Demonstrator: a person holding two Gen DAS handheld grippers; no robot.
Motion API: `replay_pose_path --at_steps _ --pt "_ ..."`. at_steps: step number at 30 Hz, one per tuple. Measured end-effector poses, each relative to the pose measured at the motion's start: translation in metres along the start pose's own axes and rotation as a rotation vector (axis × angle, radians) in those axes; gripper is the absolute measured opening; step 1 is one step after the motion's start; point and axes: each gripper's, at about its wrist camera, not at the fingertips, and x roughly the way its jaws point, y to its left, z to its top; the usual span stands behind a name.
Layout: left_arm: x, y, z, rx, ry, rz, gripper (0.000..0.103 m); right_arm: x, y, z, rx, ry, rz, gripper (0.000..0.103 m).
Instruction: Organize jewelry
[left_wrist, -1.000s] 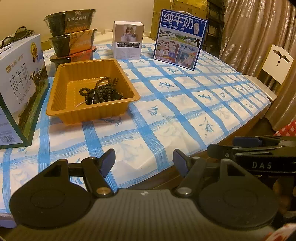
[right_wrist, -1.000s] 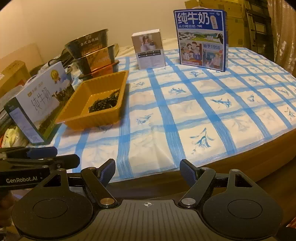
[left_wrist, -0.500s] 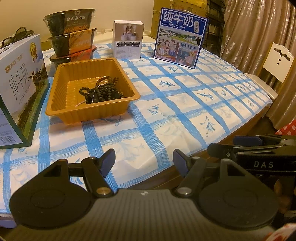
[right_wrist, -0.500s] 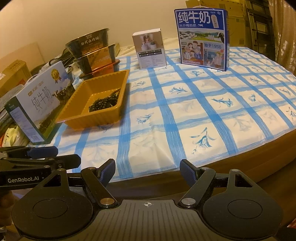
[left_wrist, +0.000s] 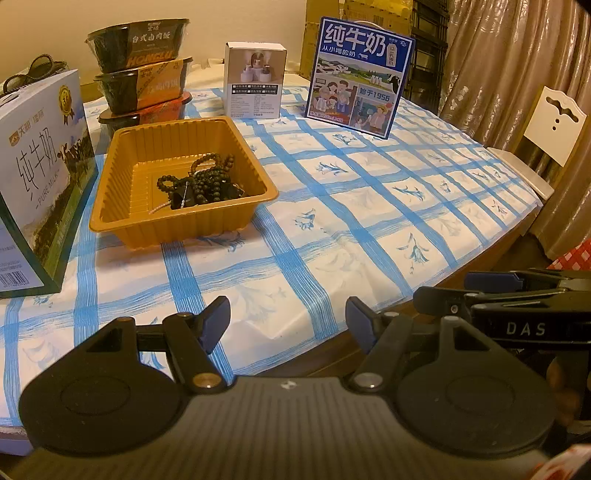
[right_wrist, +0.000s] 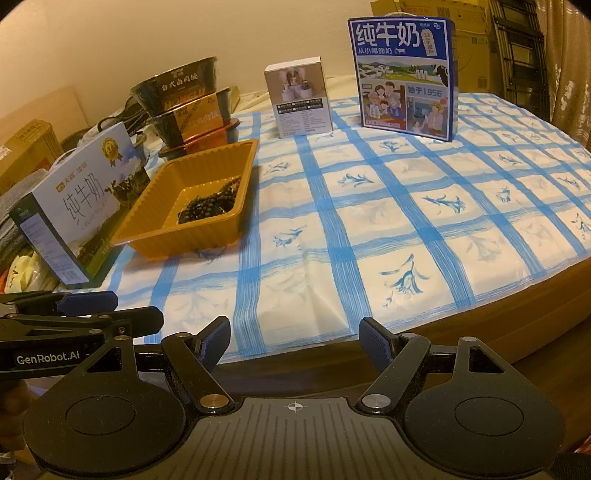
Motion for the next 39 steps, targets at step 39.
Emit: replay_pose_path --at_steps 39 --pt "-0.0024 -0.0007 0.0049 0.0 -0.013 -0.005 0.067 -0.0027 0.0023 0.003 0.0 -0.006 -0.001 0.076"
